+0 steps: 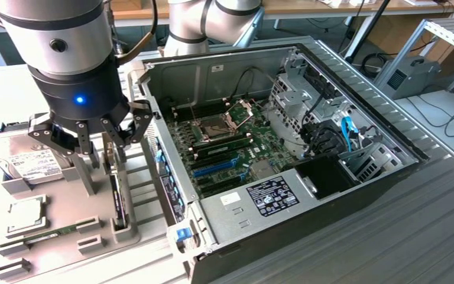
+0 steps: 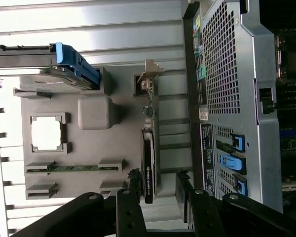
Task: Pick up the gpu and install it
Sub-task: 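Pick up the gpu and move the gpu toward the slot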
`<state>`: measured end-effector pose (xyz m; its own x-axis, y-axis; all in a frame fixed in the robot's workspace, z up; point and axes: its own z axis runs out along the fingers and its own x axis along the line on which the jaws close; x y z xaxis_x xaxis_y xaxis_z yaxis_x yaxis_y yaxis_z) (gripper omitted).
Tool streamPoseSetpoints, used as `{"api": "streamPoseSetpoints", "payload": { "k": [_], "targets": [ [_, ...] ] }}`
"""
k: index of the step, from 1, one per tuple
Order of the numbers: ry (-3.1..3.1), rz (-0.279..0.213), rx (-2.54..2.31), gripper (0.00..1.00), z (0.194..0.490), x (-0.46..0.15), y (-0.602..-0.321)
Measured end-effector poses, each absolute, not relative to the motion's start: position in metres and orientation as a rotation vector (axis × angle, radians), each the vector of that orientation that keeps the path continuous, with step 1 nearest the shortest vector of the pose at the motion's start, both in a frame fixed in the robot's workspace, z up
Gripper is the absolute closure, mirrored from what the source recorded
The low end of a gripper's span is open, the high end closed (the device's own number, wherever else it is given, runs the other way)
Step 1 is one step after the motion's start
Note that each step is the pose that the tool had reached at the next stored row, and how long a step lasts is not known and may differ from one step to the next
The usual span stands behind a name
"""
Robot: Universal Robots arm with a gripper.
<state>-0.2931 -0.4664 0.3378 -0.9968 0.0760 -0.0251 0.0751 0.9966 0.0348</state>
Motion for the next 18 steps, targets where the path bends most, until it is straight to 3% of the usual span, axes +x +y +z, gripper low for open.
{"api": "streamPoseSetpoints", "payload": {
  "k": [18],
  "targets": [
    [3.112,0.053,0.118,0.58,0.3313,-0.2947,-0.4664]
  ]
}}
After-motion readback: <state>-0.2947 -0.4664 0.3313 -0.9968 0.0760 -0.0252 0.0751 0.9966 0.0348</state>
